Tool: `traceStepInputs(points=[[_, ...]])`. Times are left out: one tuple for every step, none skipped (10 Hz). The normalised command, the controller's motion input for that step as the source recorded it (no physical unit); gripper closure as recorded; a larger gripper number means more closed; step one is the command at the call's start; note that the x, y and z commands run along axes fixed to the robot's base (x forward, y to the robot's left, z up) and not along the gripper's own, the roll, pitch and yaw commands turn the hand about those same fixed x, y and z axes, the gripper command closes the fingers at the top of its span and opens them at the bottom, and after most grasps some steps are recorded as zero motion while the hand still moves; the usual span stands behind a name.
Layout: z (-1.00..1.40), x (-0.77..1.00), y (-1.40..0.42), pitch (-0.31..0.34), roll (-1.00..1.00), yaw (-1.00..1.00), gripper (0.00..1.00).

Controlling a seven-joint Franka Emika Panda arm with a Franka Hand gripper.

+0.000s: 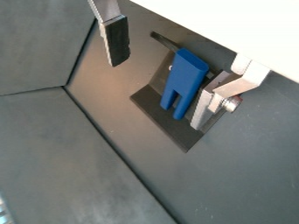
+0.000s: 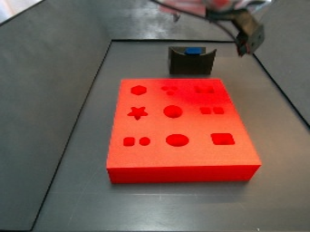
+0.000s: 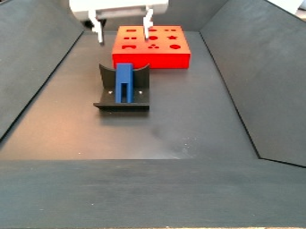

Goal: Pick up the square-circle object. Move up. Place the square-circle object on the fixture. Regrasp the square-circle object. Rotate the square-circle object. Move to above the board. Insert the square-circle object.
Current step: Regrasp the square-circle object, then rotate the square-circle object.

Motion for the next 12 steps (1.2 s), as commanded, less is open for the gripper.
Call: traceStepInputs(points=[[-1.00,0.09,0.04,-0.082,0.07,0.01,0.00],[-1.00,0.10,0.04,-0.072,0.07,-0.01,0.00],[-1.00,0.11,0.04,-0.054,0.07,-0.02,0.00],[-0.85,0.11,0.02,-0.029,0.08,-0.02,0.00],[-0.70,0.10,0.01,-0.017,0.07,-0.03,0.00],[-0.56,0.08,0.01,-0.010,0.07,-0.02,0.00],[-0.37,0.07,0.01,-0.006,0.07,-0.01,0.00],[-0.23,0.07,0.01,-0.005,0.06,0.00,0.00],[-0.33,0.00,0.00,0.000,0.00,0.00,1.00],[1.00,-0.80,0.11,0.000,0.00,0.00,1.00],[1.00,-0.79,0.11,-0.012,-0.01,0.00,1.00],[1.00,-0.79,0.10,-0.049,-0.07,0.02,1.00]])
